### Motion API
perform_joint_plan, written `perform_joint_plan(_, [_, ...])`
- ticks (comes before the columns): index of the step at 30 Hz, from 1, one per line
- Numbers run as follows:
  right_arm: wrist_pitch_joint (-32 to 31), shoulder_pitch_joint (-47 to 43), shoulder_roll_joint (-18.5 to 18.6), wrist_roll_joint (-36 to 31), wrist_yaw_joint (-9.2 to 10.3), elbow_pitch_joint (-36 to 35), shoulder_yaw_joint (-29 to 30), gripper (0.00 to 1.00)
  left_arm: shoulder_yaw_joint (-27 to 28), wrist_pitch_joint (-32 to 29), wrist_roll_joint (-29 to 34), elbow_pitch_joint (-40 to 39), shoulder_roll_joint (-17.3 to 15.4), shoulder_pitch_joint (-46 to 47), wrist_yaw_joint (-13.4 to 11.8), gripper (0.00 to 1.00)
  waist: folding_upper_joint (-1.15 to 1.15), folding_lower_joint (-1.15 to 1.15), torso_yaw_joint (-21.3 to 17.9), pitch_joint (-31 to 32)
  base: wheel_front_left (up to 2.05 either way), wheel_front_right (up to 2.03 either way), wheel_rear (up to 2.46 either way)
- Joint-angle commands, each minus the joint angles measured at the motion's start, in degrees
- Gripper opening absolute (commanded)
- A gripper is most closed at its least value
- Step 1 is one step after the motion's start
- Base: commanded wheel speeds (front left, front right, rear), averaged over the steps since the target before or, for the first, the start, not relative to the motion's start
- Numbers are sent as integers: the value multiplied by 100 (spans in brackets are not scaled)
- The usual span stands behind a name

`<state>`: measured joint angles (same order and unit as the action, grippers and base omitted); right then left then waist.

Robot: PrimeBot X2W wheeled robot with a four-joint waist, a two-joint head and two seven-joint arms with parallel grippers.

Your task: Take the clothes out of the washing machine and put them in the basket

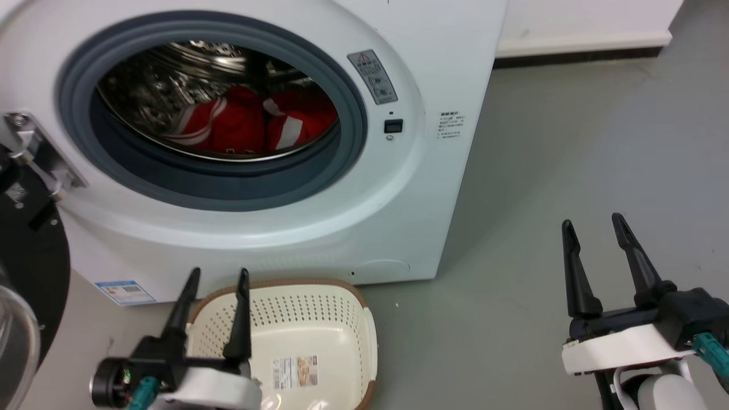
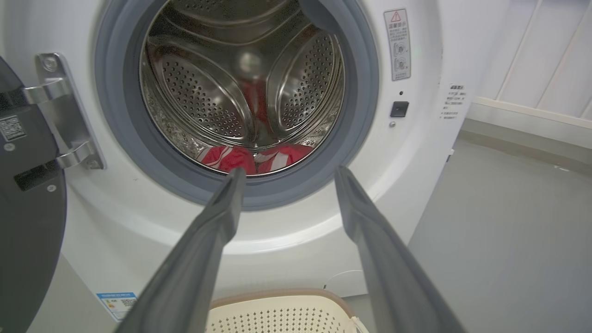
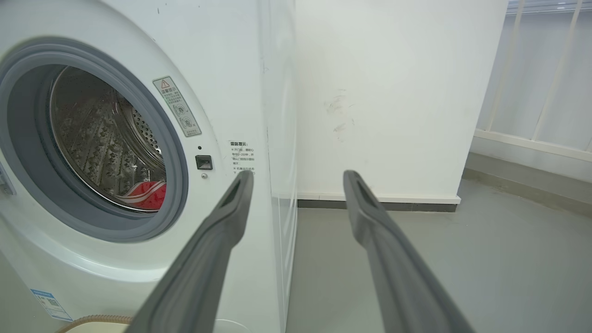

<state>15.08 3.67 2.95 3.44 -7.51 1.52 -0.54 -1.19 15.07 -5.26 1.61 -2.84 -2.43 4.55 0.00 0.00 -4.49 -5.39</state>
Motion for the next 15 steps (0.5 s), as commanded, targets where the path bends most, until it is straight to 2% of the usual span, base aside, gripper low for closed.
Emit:
perform_joint_plan(1, [14, 126, -12, 69, 4, -66, 22, 100, 140, 16, 26, 58, -10, 248, 53, 100, 0, 0, -148, -342, 0, 0, 0])
perform_joint_plan(6, [14, 315, -13, 190, 4, -126, -2, 100, 237, 16, 181, 344, -188, 748, 141, 100, 0, 0, -281, -867, 0, 0, 0])
perform_joint_plan(12, [14, 715, -13, 386, 4, -301, 3, 100, 243, 16, 351, 791, -696, 1785, 219, 100, 0, 0, -620, -1728, 0, 0, 0])
perform_joint_plan(15, [14, 921, -15, 528, 4, -424, -28, 100, 348, 16, 139, 1267, -924, 2451, 252, 100, 0, 0, -746, -2127, 0, 0, 0])
